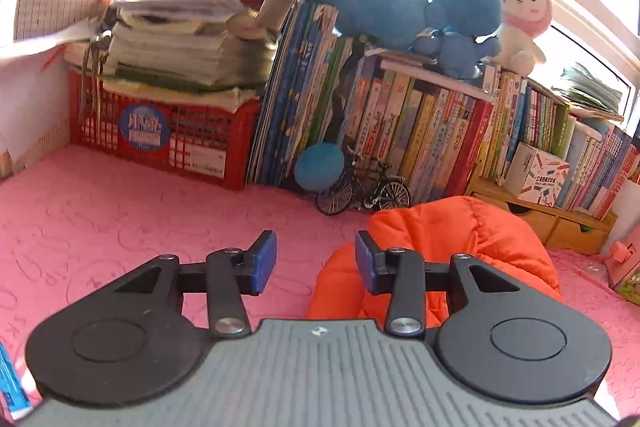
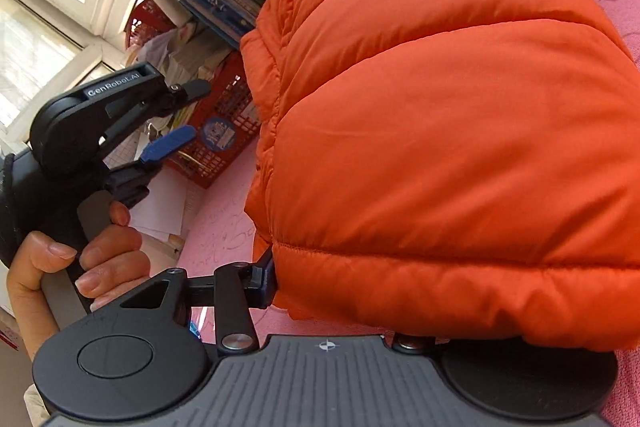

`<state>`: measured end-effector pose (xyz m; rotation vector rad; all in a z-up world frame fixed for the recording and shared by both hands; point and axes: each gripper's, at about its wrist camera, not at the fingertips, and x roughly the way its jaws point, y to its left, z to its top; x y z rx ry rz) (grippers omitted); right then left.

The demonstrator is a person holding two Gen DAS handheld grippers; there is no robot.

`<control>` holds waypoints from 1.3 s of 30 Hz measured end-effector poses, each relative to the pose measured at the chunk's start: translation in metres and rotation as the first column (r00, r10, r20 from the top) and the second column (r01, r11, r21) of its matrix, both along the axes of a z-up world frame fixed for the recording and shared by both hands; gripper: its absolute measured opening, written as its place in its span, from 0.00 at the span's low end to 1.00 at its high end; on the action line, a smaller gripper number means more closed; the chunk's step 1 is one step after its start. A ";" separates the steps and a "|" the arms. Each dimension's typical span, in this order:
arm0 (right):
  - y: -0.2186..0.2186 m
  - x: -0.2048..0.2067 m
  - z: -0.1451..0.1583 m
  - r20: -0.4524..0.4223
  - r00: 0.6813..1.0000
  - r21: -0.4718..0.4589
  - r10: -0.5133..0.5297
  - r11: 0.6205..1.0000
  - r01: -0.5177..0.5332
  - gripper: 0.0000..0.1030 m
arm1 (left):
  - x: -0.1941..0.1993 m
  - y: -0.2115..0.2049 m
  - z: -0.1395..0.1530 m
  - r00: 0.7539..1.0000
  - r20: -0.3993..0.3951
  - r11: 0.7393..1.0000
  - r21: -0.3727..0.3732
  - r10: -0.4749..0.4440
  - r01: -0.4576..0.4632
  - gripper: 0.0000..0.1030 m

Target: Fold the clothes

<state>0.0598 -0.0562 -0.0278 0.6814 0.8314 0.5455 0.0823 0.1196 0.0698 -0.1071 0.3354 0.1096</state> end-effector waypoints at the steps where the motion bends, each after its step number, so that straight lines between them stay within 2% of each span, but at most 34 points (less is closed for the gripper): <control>1: 0.000 -0.002 0.000 0.013 1.000 -0.006 0.007 1.000 -0.007 0.45 | 0.000 -0.017 0.004 0.999 0.025 0.996 0.084 -0.028 0.026 0.43; 3: -0.001 -0.002 0.001 0.023 0.999 -0.016 0.034 0.999 -0.033 0.46 | 0.005 -0.039 0.000 0.996 0.020 0.983 0.168 -0.084 0.079 0.43; 6: -0.023 -0.024 0.009 0.086 0.981 -0.067 0.172 0.984 -0.167 0.52 | 0.035 -0.048 -0.019 0.992 -0.090 0.984 0.148 -0.089 0.101 0.41; 8: -0.038 -0.039 0.014 0.124 0.956 -0.106 0.264 0.962 -0.252 0.57 | 0.045 -0.049 -0.040 0.990 -0.132 0.984 0.161 -0.052 0.074 0.41; 11: -0.061 -0.061 0.022 0.173 0.901 -0.170 0.399 0.913 -0.372 0.63 | 0.044 -0.051 -0.058 0.993 -0.114 0.974 0.224 -0.015 0.040 0.42; 12: -0.073 -0.067 0.033 0.221 0.886 -0.199 0.407 0.908 -0.368 0.63 | 0.040 -0.051 -0.062 0.995 -0.104 0.970 0.239 -0.007 0.031 0.42; 14: -0.088 -0.057 0.060 0.362 0.874 -0.256 0.324 0.936 -0.241 0.65 | 0.039 -0.051 -0.065 0.995 -0.100 0.971 0.237 -0.007 0.031 0.42; 15: -0.095 -0.052 0.074 0.432 0.856 -0.276 0.284 0.945 -0.174 0.67 | 0.039 -0.052 -0.065 0.995 -0.100 0.970 0.240 -0.008 0.032 0.42; 16: -0.102 -0.047 0.088 0.500 0.831 -0.291 0.244 0.951 -0.105 0.72 | 0.039 -0.053 -0.066 0.995 -0.100 0.968 0.249 -0.007 0.031 0.42; 17: -0.110 -0.042 0.101 0.566 0.798 -0.299 0.206 0.953 -0.034 0.72 | 0.040 -0.054 -0.068 0.995 -0.100 0.967 0.253 -0.005 0.030 0.42; 18: -0.102 -0.020 0.108 0.607 0.774 -0.347 0.181 0.936 0.053 0.72 | 0.040 -0.055 -0.069 0.995 -0.101 0.966 0.256 -0.003 0.029 0.42; 20: -0.085 0.023 0.120 0.686 0.713 -0.424 0.145 0.876 0.230 0.68 | 0.041 -0.056 -0.072 0.995 -0.102 0.965 0.260 0.000 0.027 0.42; 22: -0.066 0.070 0.118 0.684 0.712 -0.465 0.161 0.848 0.254 0.59 | 0.041 -0.056 -0.075 0.995 -0.104 0.965 0.262 0.003 0.025 0.43; 25: -0.037 0.113 0.097 0.646 0.728 -0.557 0.229 0.794 0.244 0.51 | 0.042 -0.053 -0.081 0.994 -0.106 0.966 0.257 0.008 0.020 0.44; 26: -0.027 0.119 0.088 0.636 0.722 -0.614 0.271 0.745 0.261 0.50 | 0.042 -0.050 -0.083 0.994 -0.105 0.969 0.248 0.020 0.007 0.44; 28: 0.001 0.116 0.046 0.624 0.661 -0.742 0.416 0.580 0.336 0.50 | 0.043 -0.044 -0.083 0.993 -0.117 0.976 0.218 0.030 -0.004 0.44; 29: 0.005 0.110 0.033 0.629 0.623 -0.763 0.465 0.523 0.380 0.50 | 0.045 -0.040 -0.083 0.992 -0.127 0.979 0.202 0.023 0.003 0.45; 30: 0.006 0.109 0.024 0.622 0.608 -0.776 0.493 0.492 0.394 0.50 | 0.046 -0.039 -0.083 0.990 -0.137 0.981 0.192 0.019 0.008 0.47; 32: 0.008 0.112 0.019 0.582 0.625 -0.807 0.521 0.464 0.365 0.50 | 0.049 -0.037 -0.084 0.988 -0.151 0.983 0.183 0.016 0.013 0.48; 35: 0.015 0.116 0.010 0.514 0.626 -0.856 0.586 0.402 0.326 0.44 | 0.050 -0.042 -0.075 0.989 -0.148 0.972 0.236 0.026 0.010 0.50; 37: 0.018 0.115 0.003 0.493 0.629 -0.868 0.602 0.388 0.309 0.42 | 0.051 -0.045 -0.069 0.989 -0.145 0.962 0.274 0.033 0.008 0.49; 39: 0.021 0.118 -0.002 0.482 0.641 -0.873 0.597 0.392 0.292 0.39 | 0.053 -0.053 -0.053 0.995 -0.090 0.940 0.342 0.052 -0.019 0.49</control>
